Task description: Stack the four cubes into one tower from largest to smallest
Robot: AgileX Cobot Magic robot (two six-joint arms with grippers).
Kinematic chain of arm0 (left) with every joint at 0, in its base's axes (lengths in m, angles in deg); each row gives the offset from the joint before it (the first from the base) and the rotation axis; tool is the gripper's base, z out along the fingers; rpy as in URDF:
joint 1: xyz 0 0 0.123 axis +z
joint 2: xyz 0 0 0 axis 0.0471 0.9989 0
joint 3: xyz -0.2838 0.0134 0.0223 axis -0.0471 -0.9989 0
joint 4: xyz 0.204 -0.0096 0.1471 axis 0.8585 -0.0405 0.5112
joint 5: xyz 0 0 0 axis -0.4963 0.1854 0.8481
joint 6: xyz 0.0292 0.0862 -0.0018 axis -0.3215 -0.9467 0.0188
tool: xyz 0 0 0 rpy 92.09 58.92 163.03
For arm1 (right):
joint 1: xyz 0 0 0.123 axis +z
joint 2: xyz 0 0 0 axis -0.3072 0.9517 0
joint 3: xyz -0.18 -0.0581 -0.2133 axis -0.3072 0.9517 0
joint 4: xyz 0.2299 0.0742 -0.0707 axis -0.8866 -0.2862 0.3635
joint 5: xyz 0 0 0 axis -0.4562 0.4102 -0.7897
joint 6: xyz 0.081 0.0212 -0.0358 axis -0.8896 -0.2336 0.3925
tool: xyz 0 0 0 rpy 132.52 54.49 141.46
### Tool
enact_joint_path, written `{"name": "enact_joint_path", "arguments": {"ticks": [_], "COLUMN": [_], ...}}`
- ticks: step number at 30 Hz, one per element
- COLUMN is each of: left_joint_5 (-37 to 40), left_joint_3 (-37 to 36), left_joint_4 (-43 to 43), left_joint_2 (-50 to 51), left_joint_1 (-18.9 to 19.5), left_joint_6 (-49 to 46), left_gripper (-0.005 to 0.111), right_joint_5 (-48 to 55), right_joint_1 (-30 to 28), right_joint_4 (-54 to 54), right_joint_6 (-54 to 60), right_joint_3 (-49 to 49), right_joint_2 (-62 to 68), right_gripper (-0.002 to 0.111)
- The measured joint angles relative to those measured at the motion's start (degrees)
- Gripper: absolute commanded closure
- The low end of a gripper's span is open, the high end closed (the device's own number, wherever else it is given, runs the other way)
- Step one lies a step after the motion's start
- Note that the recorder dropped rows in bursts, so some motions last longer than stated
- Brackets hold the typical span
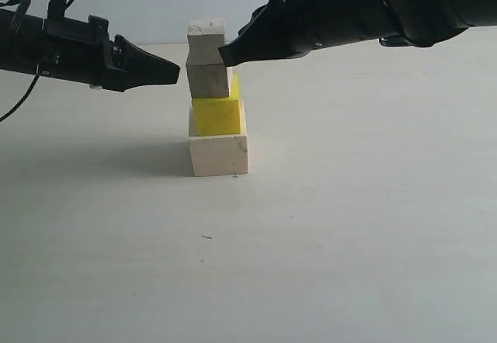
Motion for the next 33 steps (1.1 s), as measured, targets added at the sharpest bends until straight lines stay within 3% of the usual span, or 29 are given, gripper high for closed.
{"name": "enact_joint_path", "arguments": {"ticks": [24,33], "left_joint_5": [0.7,-0.27], "left_joint_3": [0.0,0.0], "left_joint_4": [-3.59,-4.02], "left_joint_2": [2.26,2.26], "left_joint_1": [0.0,-2.47], "left_joint_6": [-2.75,-2.99], "left_gripper": [0.107,0.107], "right_joint_5": [0.1,0.1], "right_joint_1": [0.0,0.0], "right_joint_4": [0.0,0.0], "right_joint_6": [-0.3,-0.3], "right_joint_3": [0.0,0.0], "right_joint_2": [0.0,0.0], "right_gripper": [0.108,0.108]}}
